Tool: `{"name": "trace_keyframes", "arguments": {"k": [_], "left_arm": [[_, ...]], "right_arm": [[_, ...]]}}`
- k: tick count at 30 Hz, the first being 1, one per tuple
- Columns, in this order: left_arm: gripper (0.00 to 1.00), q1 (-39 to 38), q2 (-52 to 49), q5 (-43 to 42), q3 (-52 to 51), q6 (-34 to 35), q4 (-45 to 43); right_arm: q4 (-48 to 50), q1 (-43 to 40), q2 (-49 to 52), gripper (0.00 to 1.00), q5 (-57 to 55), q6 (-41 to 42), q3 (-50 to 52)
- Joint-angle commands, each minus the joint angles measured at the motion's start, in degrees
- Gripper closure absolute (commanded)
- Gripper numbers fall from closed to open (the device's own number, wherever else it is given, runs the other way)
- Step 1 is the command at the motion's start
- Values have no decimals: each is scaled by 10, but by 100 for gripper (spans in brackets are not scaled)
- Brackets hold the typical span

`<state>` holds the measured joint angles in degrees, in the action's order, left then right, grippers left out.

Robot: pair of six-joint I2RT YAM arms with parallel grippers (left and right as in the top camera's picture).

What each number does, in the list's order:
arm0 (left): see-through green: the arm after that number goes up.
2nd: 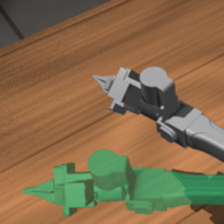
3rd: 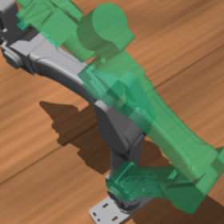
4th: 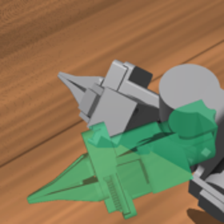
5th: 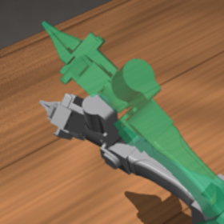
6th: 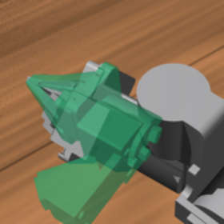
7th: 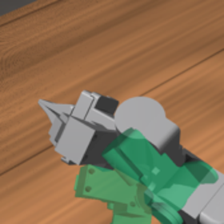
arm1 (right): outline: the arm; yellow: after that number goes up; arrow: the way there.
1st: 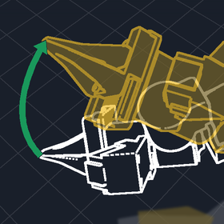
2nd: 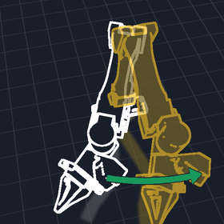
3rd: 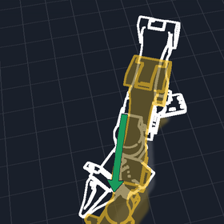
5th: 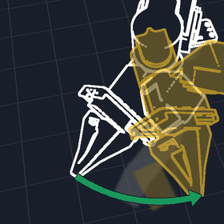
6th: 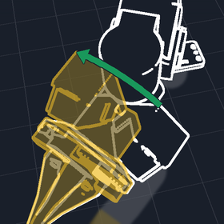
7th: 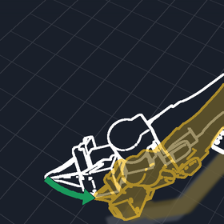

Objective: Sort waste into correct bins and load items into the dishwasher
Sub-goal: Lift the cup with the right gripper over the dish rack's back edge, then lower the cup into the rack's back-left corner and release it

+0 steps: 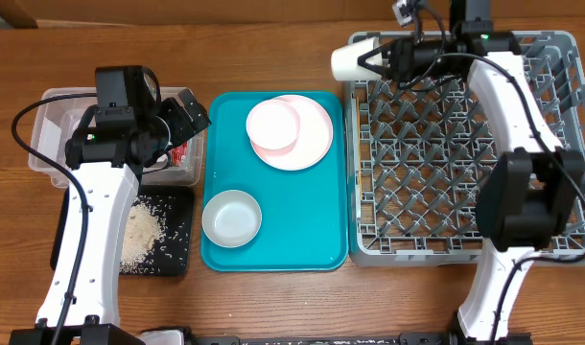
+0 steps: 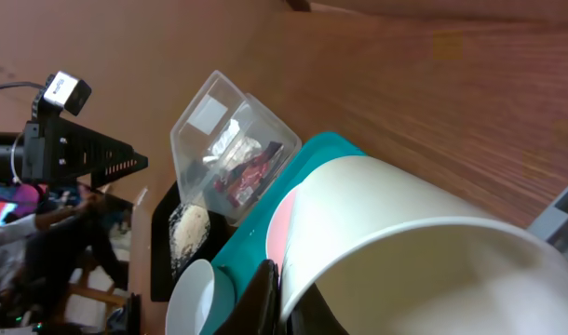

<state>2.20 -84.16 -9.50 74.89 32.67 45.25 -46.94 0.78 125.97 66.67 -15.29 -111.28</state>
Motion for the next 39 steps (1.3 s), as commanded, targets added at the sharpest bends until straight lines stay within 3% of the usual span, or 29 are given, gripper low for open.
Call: {"name": "trace_keyframes", "arguments": {"k": [1,23,39], "left_arm": [[0,0,6,-6,9,-3,-1],[0,0,6,-6,9,-3,-1],[0,0,6,-6,9,-3,-1]], "right_arm": [[15,-3,22,96,48,-14,0],[23,-9,59,96,0,-15,0],[38,-7,66,96,55,-14,0]]}}
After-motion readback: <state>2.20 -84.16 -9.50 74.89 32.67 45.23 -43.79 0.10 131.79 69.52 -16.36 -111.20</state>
